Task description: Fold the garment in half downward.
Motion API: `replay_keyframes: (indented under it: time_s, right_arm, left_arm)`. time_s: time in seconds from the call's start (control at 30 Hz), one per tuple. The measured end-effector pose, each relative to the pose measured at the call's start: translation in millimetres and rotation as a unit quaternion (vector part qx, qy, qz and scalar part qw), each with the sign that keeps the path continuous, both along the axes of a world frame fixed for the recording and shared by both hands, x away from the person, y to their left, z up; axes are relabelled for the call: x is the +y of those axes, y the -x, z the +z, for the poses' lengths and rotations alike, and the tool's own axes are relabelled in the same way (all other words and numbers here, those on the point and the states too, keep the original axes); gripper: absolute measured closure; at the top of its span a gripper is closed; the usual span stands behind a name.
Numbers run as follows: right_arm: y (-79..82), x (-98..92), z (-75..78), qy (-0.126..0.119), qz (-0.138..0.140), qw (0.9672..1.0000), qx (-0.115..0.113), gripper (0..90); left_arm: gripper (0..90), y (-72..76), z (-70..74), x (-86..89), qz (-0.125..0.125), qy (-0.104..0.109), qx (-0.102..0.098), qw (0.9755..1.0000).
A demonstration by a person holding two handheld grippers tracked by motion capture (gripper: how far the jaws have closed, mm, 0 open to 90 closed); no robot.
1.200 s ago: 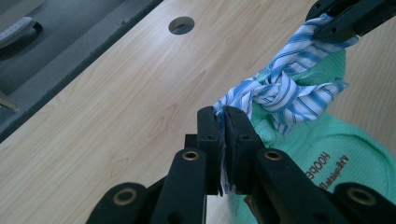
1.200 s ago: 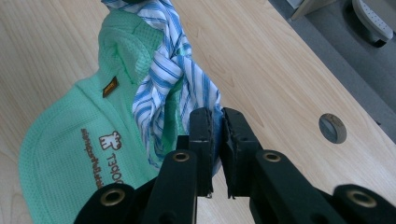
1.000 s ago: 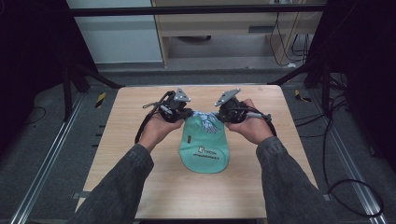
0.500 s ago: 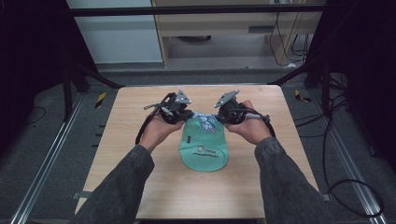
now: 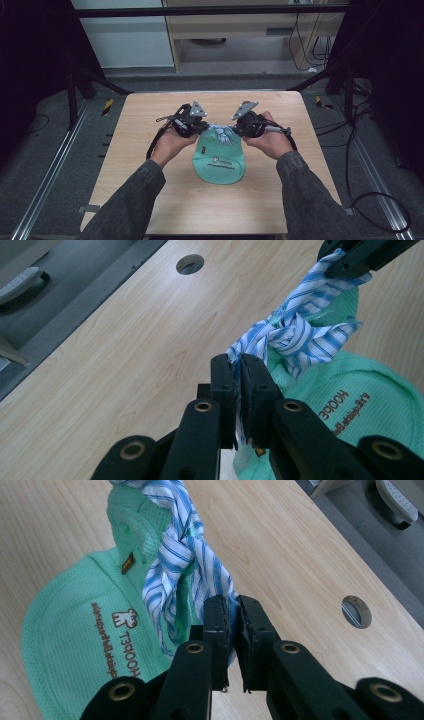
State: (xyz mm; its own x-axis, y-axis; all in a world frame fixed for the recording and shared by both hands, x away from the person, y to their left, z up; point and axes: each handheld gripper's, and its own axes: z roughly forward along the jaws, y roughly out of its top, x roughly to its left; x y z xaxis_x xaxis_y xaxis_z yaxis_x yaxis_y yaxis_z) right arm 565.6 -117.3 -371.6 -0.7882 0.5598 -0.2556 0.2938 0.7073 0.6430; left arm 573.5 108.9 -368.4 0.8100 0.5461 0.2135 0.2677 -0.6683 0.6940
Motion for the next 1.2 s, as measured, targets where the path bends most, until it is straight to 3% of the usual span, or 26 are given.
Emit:
replay_keyframes:
  time_s: [0.27, 1.2]
  right_arm:
    - [6.7, -0.5, -7.5, -0.004, 0.006, 1.0, -0.002, 83.7]
    - [29.0, 6.1, -10.2, -0.001, 0.037, 0.9992, -0.017, 83.7]
  left_arm:
    - [85.4, 7.6, -6.8, 3.0, -0.004, 0.003, 0.001, 1.0]
    - [85.1, 30.9, -12.4, 13.2, -0.008, 0.014, -0.014, 0.9998]
